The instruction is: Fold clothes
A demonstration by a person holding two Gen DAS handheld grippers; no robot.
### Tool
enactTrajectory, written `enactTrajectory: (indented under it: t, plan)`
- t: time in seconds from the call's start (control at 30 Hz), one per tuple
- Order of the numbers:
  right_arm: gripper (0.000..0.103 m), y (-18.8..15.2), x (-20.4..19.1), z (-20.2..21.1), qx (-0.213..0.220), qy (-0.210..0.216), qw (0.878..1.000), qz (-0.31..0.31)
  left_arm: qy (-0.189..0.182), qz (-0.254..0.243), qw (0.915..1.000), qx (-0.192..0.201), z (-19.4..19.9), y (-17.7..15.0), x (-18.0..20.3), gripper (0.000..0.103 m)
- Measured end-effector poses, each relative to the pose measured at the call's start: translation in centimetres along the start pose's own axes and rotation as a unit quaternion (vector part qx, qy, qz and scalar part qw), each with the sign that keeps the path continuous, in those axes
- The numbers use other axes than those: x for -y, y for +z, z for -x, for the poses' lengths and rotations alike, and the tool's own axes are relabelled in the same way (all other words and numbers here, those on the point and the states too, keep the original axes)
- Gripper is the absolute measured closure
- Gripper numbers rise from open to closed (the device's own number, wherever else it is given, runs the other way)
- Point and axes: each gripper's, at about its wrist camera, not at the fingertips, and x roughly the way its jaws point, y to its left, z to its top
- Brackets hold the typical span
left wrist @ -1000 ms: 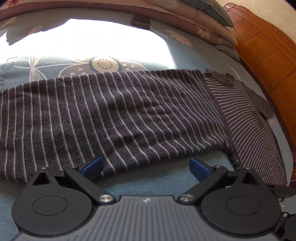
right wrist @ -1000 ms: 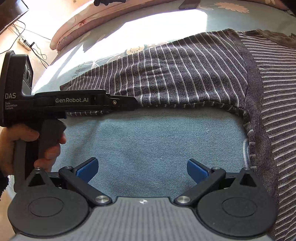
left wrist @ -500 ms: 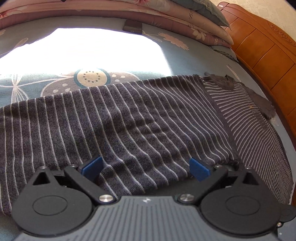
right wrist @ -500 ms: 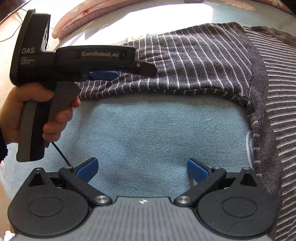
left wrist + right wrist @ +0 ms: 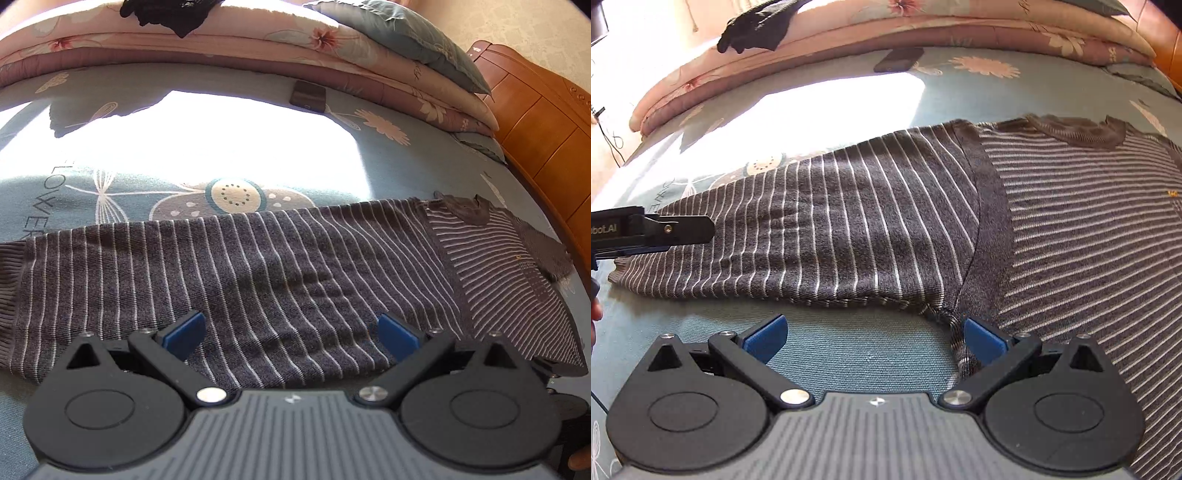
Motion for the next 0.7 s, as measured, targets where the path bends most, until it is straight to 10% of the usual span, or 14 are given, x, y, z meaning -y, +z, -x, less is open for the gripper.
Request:
enactTrajectory:
  t: [0.17, 0.33, 0.5, 0.7]
  plan:
    - [0.0, -1.0, -1.9, 0.1, -0.004, 0.034, 0.999, 0.018, 0.005, -0.031, 0.9995, 0.002, 0.6, -0.1, 1.3, 0.004]
    - [0.0, -0.7, -1.5, 2.2, 0.064, -0.037, 0.997, 0.02, 0.004, -0.041, 0.9991, 0.005, 1.3, 0.2, 1.7, 0.004]
    - [0.0, -0.3, -1.5, -1.6, 0.004, -0.033, 0.999, 0.011, 0.001, -0.039, 0.9992, 0.008, 1.3, 0.0, 2.0, 0.004]
    - [0.0, -0.9, -2.4, 1.3, 0.046, 0.026, 0.998, 0.018, 0.001, -0.039, 0.9992, 0.009, 1.6, 0.2, 1.9, 0.004]
